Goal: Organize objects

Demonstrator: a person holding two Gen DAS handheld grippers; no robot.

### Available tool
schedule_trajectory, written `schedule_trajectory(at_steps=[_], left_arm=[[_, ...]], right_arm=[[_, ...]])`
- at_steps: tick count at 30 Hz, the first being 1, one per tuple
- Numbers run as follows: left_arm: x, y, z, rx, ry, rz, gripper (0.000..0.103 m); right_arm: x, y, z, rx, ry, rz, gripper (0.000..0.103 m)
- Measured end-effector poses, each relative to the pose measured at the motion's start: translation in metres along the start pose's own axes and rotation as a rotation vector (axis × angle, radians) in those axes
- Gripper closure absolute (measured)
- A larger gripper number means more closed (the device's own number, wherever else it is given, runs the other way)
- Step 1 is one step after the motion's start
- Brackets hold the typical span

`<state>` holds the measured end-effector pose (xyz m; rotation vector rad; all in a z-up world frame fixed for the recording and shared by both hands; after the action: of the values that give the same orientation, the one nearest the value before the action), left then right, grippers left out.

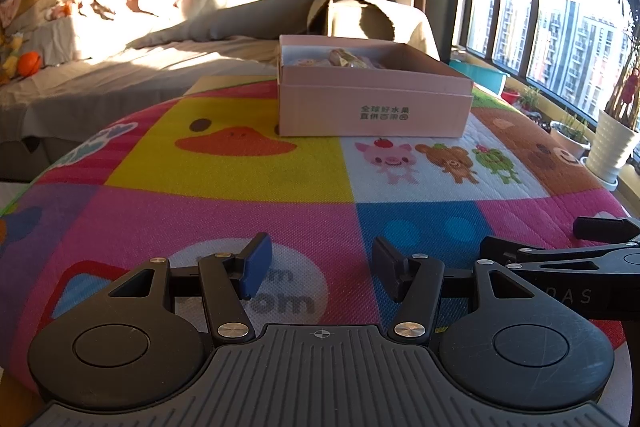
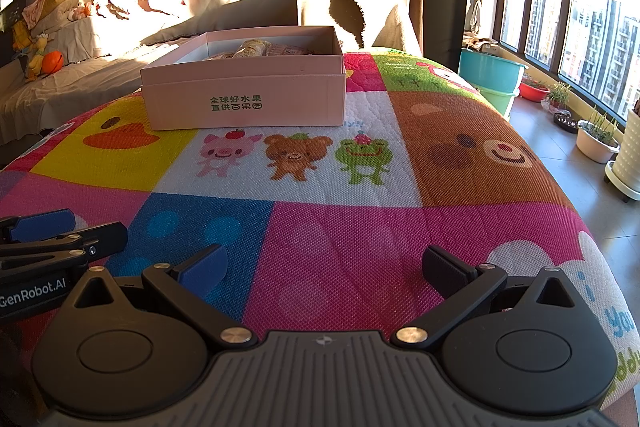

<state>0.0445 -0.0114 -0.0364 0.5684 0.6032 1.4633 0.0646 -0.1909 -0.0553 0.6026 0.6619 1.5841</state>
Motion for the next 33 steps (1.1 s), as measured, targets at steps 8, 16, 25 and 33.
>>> schedule_trajectory(at_steps=[8,16,25,33], left_arm=[[-0.0005,-0.0002,0.0000,0.000,0.002,-0.002,0.042],[-0.0001,-0.0002,-0.0001,0.000,0.002,-0.002,0.043],[0.0003,0.0000,-0.0003,-0.001,0.003,-0.003,0.043],[-0.0028,-0.0010,-0.0001,0.001,-0.010,0.011,0.042]], right_arm=[[0.0000,0.0000,0.0000,0.000,0.000,0.000,0.000],[0.0001,0.0000,0.0001,0.000,0.000,0.000,0.000],[0.0000,-0.0001,0.0001,0.000,0.000,0.000,0.000],[0.0000,-0.0001,0.0001,0.000,0.000,0.000,0.000]])
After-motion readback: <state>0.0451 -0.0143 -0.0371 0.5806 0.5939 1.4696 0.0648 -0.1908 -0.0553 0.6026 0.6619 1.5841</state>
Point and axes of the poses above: each gripper's, at about its wrist camera, not at the fingertips, and y roughly against the way its jaws point, x to its left, z to its top, the point moved 7 cm from there along -y, roughly the way its jaws point, and after that the axes turned 8 degrees about x, right-handed, at the moved point
